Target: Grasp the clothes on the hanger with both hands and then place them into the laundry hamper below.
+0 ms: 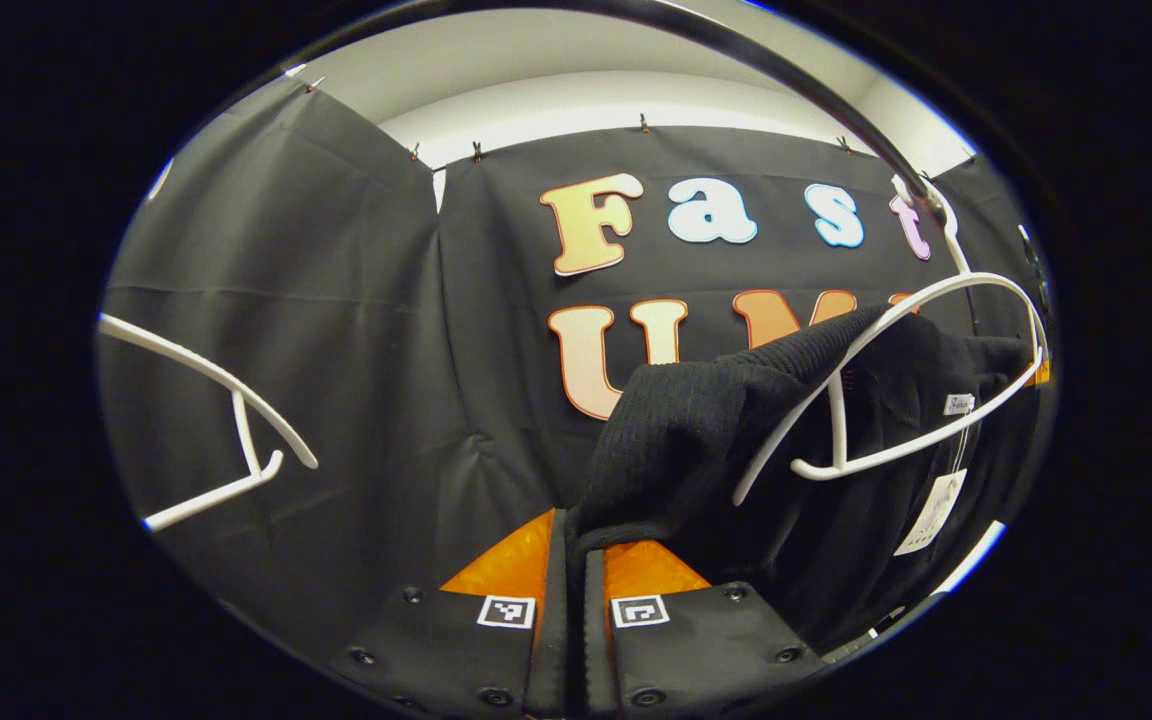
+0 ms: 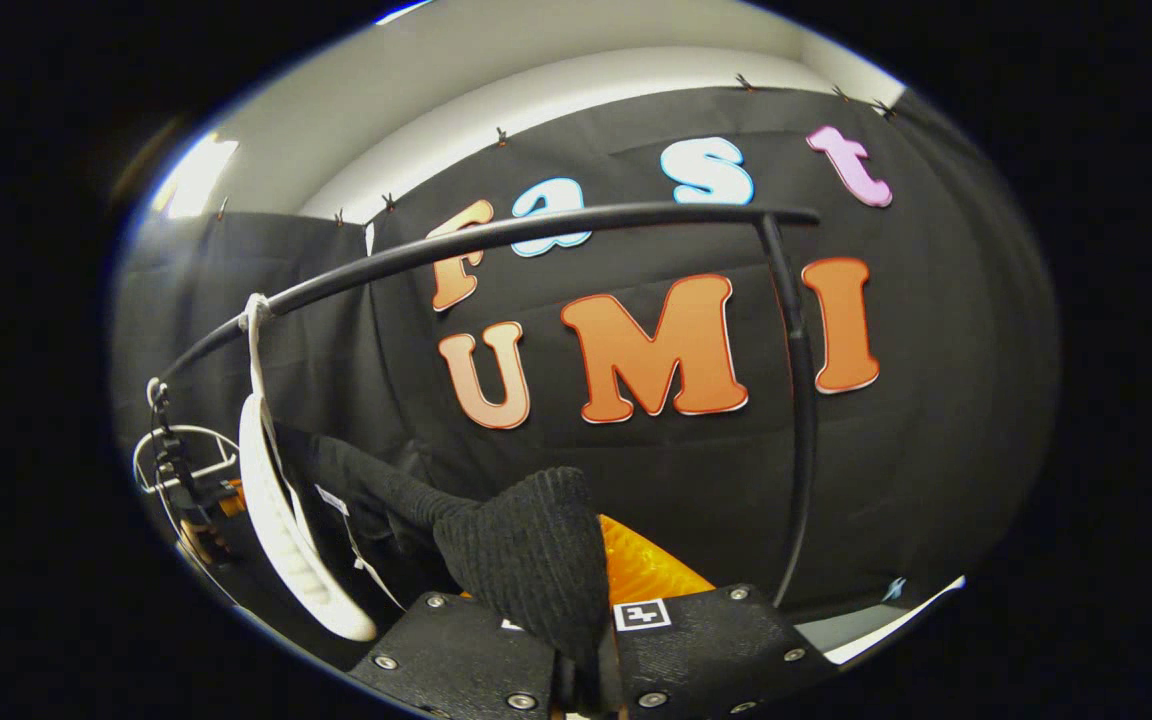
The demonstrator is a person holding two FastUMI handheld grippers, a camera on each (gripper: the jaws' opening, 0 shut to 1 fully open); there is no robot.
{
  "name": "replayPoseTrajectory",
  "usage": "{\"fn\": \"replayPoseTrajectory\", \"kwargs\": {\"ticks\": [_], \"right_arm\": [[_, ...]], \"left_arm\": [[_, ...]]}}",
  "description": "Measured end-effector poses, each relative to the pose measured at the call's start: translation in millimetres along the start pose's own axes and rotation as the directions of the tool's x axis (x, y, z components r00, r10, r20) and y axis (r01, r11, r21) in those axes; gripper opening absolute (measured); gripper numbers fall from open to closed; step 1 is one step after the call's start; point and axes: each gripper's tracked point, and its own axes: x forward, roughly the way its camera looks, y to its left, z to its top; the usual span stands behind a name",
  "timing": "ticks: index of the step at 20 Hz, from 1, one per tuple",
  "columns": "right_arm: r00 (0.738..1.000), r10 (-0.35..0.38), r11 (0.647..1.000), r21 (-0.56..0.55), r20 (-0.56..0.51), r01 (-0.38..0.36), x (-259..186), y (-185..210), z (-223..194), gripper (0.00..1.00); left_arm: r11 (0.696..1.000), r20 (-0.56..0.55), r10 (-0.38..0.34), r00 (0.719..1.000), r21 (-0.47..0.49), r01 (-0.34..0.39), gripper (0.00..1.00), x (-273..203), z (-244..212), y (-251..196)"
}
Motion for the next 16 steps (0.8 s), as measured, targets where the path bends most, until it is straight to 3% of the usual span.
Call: {"fn": "replayPoseTrajectory", "kwargs": {"ticks": [3,7,16], "right_arm": [[0.999,0.001,0.996,0.089,-0.032,0.001,20,-15,-35,0.14],[0.995,-0.014,0.992,0.119,-0.102,0.027,34,-18,-85,0.14],[0.957,0.005,0.987,0.156,-0.289,0.041,35,13,-218,0.14]], "left_arm": [[1.000,-0.027,0.018,0.999,-0.009,-0.018,0.14,-3,-9,0],[0.998,-0.073,0.055,0.996,0.007,-0.055,0.14,-5,-34,8],[1.000,-0.276,-0.009,0.961,-0.017,0.004,0.14,-39,-145,-38]]}}
